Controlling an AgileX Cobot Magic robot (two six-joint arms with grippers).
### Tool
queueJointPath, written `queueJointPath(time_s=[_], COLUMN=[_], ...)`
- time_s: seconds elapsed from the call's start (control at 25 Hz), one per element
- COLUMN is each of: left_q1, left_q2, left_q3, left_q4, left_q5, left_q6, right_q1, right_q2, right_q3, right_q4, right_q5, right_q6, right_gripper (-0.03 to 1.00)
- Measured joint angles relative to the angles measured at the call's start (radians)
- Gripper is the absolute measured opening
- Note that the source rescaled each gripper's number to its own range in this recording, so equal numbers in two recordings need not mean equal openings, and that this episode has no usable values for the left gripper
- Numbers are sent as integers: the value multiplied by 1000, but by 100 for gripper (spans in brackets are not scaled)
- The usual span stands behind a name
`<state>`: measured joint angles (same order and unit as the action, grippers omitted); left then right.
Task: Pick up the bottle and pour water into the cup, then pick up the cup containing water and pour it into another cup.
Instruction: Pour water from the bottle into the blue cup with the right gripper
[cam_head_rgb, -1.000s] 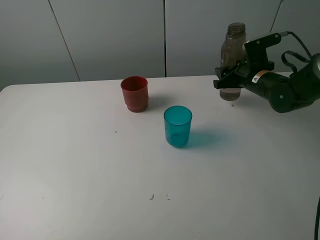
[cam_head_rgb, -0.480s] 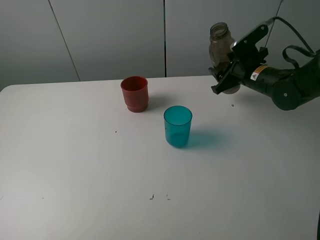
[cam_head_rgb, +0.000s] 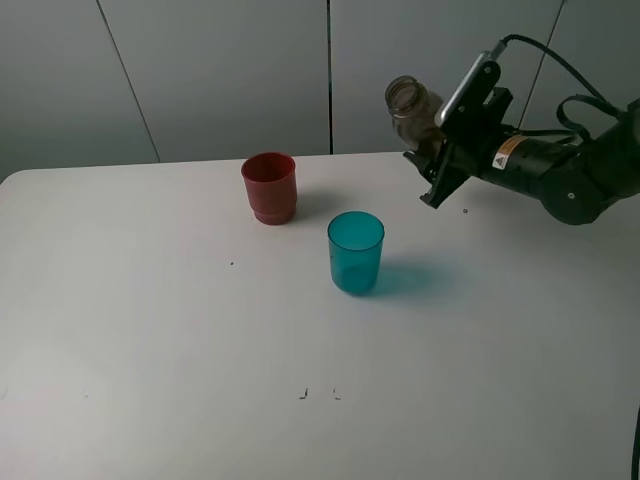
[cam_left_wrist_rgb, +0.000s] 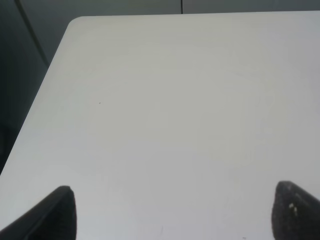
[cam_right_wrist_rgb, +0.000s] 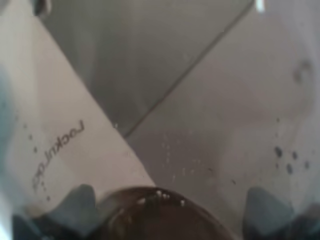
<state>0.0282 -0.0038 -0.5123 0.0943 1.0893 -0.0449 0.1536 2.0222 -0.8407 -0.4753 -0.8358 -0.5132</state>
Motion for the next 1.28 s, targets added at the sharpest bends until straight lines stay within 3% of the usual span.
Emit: queueJointPath(time_s=[0.2,0.52,0.72,1.0,1.28], left_q1=[0,0,0,0,0], left_q2=[0,0,0,0,0], left_q3=[0,0,0,0,0], left_q4=[0,0,0,0,0], left_q5=[0,0,0,0,0], left_q6=[0,0,0,0,0], right_q1=[2,6,21,21,21], right_q2=[0,0,0,0,0], right_q3=[35,61,61,61,61], right_q4=[-66,-87,-76,4,17], right_q5=[-24,-27,-27,-27,-27], right_q6=[-55,-184,-328,-442,-548], right_gripper=[2,2,2,2,2])
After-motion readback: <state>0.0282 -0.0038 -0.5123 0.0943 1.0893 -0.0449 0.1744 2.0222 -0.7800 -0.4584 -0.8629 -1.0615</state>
